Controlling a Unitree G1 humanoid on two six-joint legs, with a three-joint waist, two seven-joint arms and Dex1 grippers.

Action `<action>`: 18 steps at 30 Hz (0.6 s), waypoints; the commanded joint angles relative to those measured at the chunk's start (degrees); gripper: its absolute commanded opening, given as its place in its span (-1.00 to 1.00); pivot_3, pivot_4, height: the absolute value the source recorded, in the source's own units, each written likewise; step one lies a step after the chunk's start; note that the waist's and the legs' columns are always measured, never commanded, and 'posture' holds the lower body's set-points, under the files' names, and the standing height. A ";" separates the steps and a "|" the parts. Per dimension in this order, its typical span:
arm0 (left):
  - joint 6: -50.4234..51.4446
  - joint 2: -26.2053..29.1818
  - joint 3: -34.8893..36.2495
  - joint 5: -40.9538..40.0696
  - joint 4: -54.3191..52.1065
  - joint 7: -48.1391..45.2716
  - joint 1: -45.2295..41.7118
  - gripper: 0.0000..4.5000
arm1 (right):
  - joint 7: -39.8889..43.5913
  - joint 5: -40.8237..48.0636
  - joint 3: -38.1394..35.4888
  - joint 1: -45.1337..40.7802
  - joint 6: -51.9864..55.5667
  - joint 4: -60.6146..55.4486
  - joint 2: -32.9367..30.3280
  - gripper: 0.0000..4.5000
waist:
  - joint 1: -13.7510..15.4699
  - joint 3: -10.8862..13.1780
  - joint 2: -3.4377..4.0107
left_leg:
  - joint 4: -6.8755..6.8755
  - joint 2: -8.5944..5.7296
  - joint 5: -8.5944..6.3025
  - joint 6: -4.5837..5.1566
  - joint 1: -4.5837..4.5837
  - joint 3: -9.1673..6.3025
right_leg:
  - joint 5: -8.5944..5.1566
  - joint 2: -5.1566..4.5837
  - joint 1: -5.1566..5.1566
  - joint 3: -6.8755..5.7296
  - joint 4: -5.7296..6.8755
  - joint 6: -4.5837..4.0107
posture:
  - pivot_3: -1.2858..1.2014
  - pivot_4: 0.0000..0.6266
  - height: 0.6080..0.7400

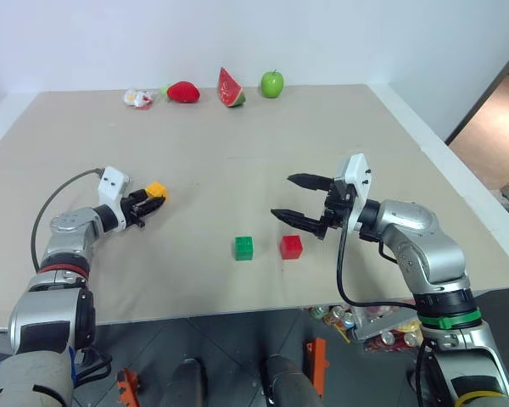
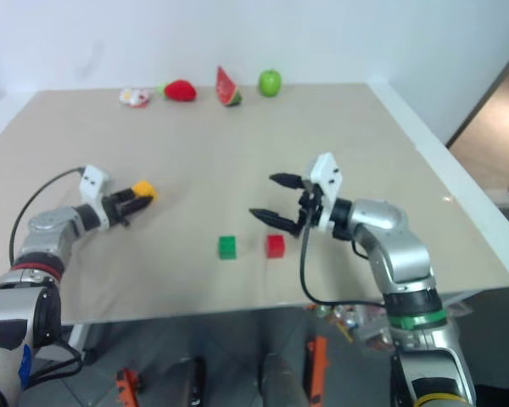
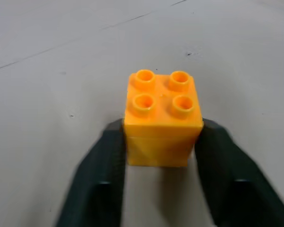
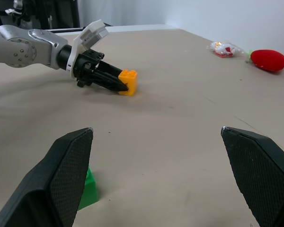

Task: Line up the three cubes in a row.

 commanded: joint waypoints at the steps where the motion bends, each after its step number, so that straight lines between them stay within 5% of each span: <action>1: -1.05 0.33 0.41 0.08 -0.70 -0.02 -0.80 -0.43 | -0.29 0.63 -1.91 -0.27 -0.39 -1.98 -0.55 1.00 | 0.00 0.00 0.00 | 0.00 0.00 0.00 0.00 0.00 0.00 | 0.00 0.00 0.00 0.00 0.00 0.00 | 0.03 -0.52 1.00; 6: -1.14 0.03 -0.74 -1.05 -5.90 -7.65 0.32 -0.43 | -0.15 0.46 -1.95 -0.18 -0.54 -1.86 -0.90 1.00 | 0.02 0.00 0.00 | 0.02 -0.01 0.00 0.00 -0.01 0.00 | 0.01 0.00 0.01 0.01 0.00 0.01 | 0.03 -0.52 1.00; 12: 4.20 2.61 -5.68 -3.23 -24.49 -23.91 12.00 -0.43 | 1.54 1.13 -2.94 0.74 0.16 -1.68 -3.26 1.00 | -0.23 0.00 0.01 | -0.05 0.01 0.00 -0.01 0.04 0.06 | -0.03 -0.01 -0.01 0.08 0.00 -0.05 | 0.03 -0.52 1.00; 18: 11.64 3.99 -8.42 -7.44 -42.87 -28.01 21.17 -0.43 | 6.46 3.32 -4.98 3.01 1.50 -2.07 -8.40 1.00 | -0.04 0.00 0.02 | -0.05 0.04 0.00 0.00 0.10 0.05 | -0.21 -0.01 0.03 0.05 0.10 -0.25 | 0.03 -0.52 1.00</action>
